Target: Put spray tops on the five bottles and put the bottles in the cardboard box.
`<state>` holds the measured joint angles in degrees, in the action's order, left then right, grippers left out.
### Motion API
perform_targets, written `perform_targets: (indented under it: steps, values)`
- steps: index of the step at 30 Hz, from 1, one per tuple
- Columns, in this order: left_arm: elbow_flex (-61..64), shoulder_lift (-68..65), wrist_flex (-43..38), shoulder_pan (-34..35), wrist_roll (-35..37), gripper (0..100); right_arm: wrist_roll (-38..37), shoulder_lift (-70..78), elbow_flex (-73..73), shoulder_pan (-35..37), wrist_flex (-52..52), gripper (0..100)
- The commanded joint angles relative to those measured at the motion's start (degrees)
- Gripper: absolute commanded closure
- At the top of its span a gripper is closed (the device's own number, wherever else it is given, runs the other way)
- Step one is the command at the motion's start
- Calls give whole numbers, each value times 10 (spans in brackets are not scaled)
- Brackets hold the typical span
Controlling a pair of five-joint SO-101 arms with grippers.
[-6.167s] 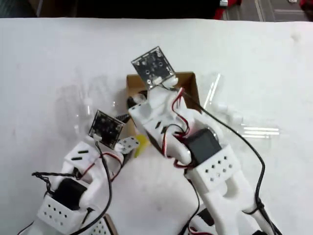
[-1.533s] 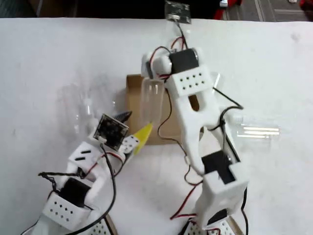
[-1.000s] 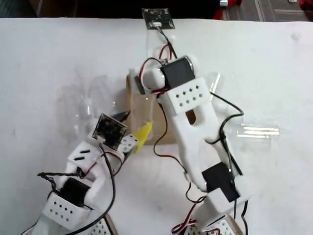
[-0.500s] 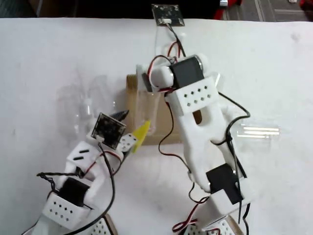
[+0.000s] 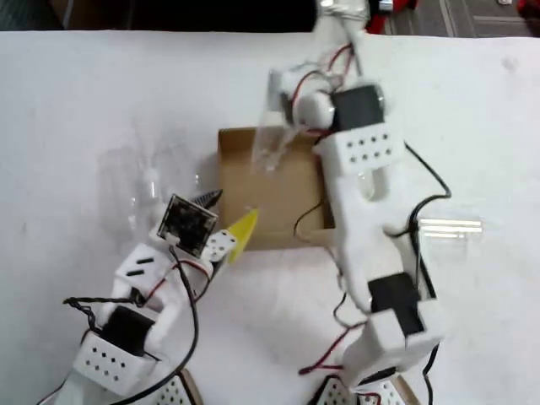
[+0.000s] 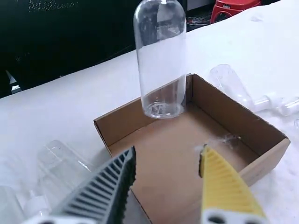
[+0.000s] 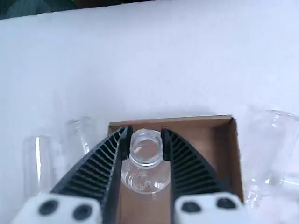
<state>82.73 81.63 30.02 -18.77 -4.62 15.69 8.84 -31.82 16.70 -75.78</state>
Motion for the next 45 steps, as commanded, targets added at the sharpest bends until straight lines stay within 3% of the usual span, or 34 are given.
perform_targets:
  steps: [1, 5, 9, 16, 21, 25, 30, 33, 37, 45]
  values:
    - [-6, 8, -14, 0, -4, 791, -7, 29, -10, -36, 24, 982]
    - [-6, 9, -14, 0, -5, 790, -12, 51, -10, -46, 26, 982]
    - [-7, 9, -14, 0, -7, 790, -64, 33, -10, -36, 15, 982]
    - [-8, 9, -14, 0, -8, 789, -91, -76, 2, -2, -59, 982]
    - [-8, 9, -14, 1, -8, 790, -91, -197, 113, 25, -48, 982]
    - [-7, 9, -14, 0, -8, 791, -91, -308, 255, 24, 48, 982]
    - [-6, 9, -14, 0, -8, 793, -93, -387, 443, -29, 287, 982]
    - [-5, 9, -14, 0, -8, 793, -174, -381, 525, -35, 398, 982]
    - [-5, 9, -14, 1, -8, 793, -293, -340, 585, -31, 481, 982]
    - [-5, 9, -14, 0, -8, 793, -264, -257, 593, -32, 553, 982]
